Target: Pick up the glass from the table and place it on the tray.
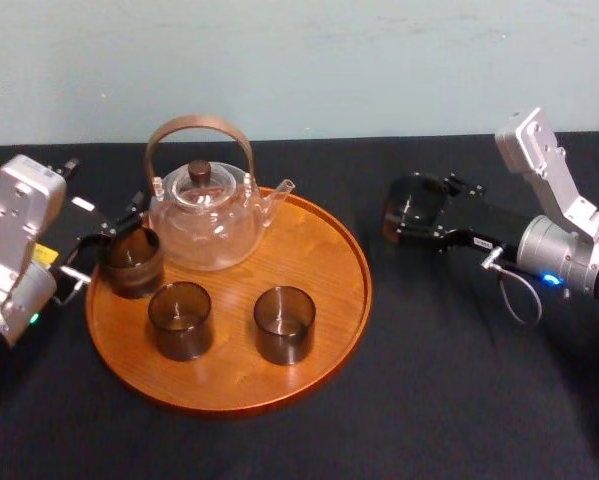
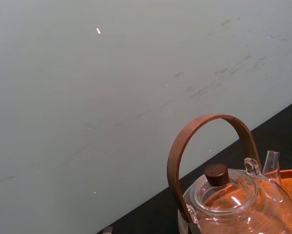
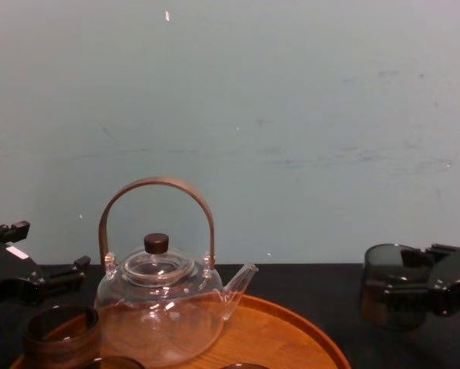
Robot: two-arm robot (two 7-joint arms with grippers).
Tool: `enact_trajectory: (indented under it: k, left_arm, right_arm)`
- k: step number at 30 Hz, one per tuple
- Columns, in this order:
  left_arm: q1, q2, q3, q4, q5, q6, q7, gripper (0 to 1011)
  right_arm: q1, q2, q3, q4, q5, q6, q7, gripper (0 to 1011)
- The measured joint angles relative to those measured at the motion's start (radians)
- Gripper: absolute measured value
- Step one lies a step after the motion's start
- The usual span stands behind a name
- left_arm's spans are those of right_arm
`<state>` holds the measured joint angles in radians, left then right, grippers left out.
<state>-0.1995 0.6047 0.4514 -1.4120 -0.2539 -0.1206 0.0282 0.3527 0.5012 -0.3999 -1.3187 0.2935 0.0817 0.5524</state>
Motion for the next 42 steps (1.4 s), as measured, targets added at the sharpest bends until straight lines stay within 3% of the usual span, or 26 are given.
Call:
enact_trajectory:
  k: [12,24,42]
  left_arm:
    - [0.000,0.000,0.000,0.000,0.000,0.000,0.000,1002]
    - [0.000,0.000,0.000,0.000,0.000,0.000,0.000,1001]
    - [0.000,0.000,0.000,0.000,0.000,0.000,0.000,1001]
  right_arm:
    - [0.069,-0.010,-0.064,0.039,-0.012,-0.049,0.076,916]
    - [0.134,-0.050,-0.144,0.099,-0.010,-0.109,0.157,916]
    - [0.166,-0.118,-0.182,0.194,0.000,-0.146,0.136,916]
